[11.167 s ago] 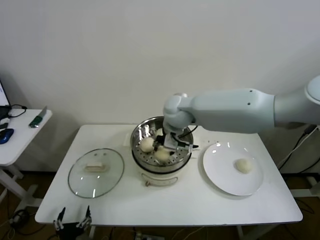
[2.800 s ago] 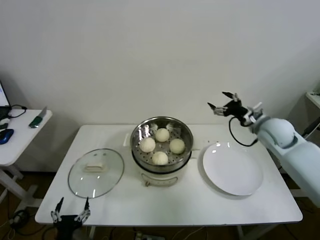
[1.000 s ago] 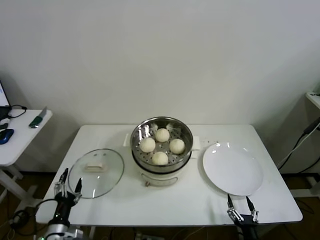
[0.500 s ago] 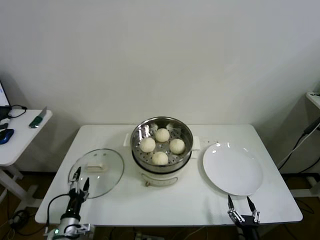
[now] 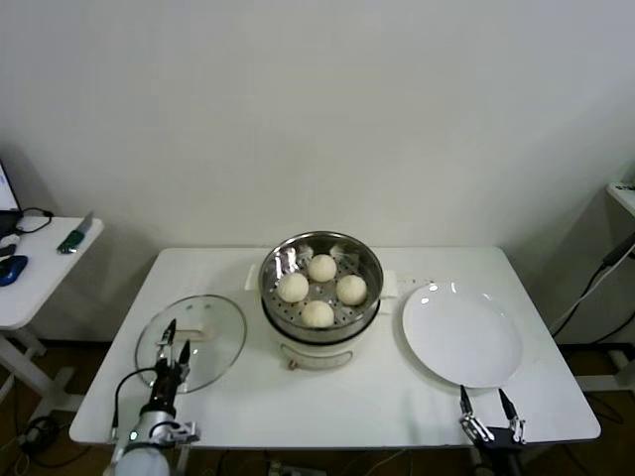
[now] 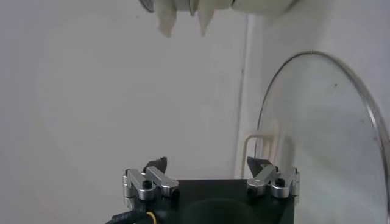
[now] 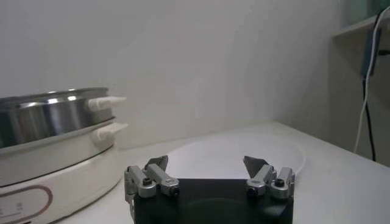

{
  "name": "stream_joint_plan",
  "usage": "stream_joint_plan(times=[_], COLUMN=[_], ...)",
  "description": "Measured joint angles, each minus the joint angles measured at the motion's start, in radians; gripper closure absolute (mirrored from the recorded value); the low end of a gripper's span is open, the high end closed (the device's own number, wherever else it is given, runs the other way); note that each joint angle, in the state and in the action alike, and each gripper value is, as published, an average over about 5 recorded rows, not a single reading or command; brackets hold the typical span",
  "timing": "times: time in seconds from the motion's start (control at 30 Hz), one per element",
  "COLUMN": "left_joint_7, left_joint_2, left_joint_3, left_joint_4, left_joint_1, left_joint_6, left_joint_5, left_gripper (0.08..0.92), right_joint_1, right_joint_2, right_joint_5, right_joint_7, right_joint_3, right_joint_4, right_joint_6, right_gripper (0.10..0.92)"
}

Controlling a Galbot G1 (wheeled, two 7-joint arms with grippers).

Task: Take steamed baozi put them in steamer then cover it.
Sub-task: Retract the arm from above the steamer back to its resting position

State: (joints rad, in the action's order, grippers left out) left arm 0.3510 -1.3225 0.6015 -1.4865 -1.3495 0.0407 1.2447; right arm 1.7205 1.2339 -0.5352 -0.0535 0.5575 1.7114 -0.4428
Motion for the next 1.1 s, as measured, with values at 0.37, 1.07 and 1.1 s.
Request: stream_joint_plan(times=[0.37, 1.07, 1.1], left_joint_7=[0.011, 0.039, 0.039], left_joint_2=[0.017, 0.011, 0.009], left_joint_3=[-0.015, -0.012, -0.012], left_joint_4=[0.092, 0.242, 0.245], left_joint_1=[0.083, 0.180, 0.182], left_joint_6=[0.001, 0.012, 0.013], left_joint_5=[0.017, 0.070, 0.073], left_gripper=[0.177, 0.410, 0.436], right_joint_1=[0.015, 0.020, 0.019], right_joint_2=[0.011, 0.035, 0.037], right_joint_5=[0.004, 0.014, 0.015], right_joint_7=[-0.001, -0.005, -0.005], right_joint_3=[0.018, 0.020, 0.020], right_joint_4=[0.024, 0.030, 0.030], right_joint_6=[0.003, -0.003, -0.002], right_gripper=[0.203, 0.203, 0.203])
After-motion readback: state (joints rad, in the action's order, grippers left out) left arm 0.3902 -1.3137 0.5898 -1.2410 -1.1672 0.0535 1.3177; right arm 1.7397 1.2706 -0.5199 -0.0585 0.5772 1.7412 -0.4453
